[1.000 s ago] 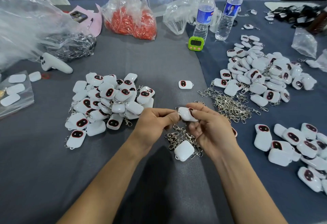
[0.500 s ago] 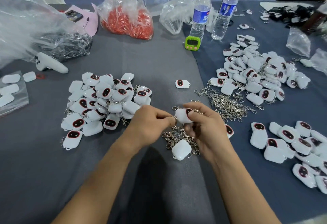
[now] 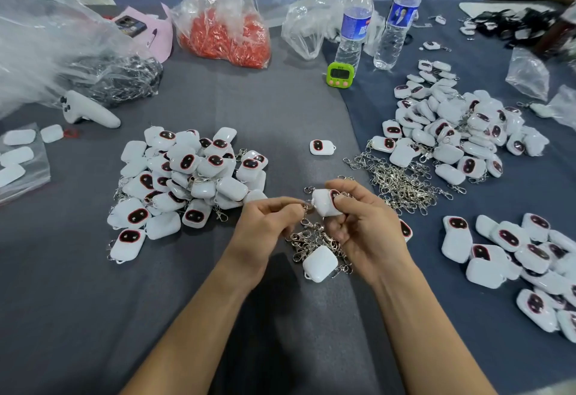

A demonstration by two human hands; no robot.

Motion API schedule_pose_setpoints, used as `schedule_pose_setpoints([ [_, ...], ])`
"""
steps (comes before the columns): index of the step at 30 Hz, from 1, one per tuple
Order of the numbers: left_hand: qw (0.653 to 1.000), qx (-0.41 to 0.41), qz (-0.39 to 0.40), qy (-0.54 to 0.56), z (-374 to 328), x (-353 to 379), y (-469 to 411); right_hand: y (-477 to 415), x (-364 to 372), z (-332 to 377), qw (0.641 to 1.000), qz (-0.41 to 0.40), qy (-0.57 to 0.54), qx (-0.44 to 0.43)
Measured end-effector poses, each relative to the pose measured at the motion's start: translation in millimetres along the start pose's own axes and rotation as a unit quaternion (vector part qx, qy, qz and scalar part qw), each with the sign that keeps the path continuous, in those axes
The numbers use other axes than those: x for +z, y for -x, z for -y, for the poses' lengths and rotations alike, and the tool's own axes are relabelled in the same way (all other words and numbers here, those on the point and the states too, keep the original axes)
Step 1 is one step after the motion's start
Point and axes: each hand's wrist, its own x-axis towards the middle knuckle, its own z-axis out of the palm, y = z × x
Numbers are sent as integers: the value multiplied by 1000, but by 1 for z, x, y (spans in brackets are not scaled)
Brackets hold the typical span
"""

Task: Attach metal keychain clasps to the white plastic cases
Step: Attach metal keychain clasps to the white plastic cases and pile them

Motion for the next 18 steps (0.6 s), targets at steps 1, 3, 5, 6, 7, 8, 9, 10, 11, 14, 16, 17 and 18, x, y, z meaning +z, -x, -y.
schedule_pose_setpoints([
  [1, 1000, 27, -14, -6, 0, 1, 0, 0, 0, 0, 1000, -4, 9, -4],
  [3, 997, 66, -23, -26, 0, 3, 1, 0, 1, -2, 999, -10, 30, -14],
  [5, 990, 101, -34, -90, 1, 2, 0, 0, 4, -4, 999, -12, 40, -24],
  [6, 983, 122, -39, -131, 1, 2, 1, 0, 5, -4, 999, -13, 41, -26],
  [7, 973, 147, -46, -170, 1, 1, 1, 0, 5, -5, 999, -15, 41, -26],
  [8, 963, 171, -52, -202, 1, 0, 1, 0, 5, -6, 999, -18, 42, -24],
  [9, 950, 199, -52, -235, 0, -2, 1, 0, 5, -6, 998, -23, 46, -21],
  [10, 933, 227, -49, -277, -1, -5, 1, 0, 4, -6, 998, -31, 54, -17],
  [11, 907, 257, -46, -330, -2, -7, 1, 0, 3, -5, 997, -40, 65, -14],
  [14, 804, 323, -42, -497, -5, -10, 3, 2, 4, -6, 994, -59, 95, -14],
  [16, 739, 339, -42, -581, -5, -10, 3, 2, 8, -10, 986, -92, 135, -22],
  [17, 711, 337, -33, -616, -5, -7, 4, 4, 12, -14, 976, -114, 183, -40],
  [18, 686, 331, -20, -647, -7, -3, 6, 4, 14, -18, 954, -136, 260, -68],
])
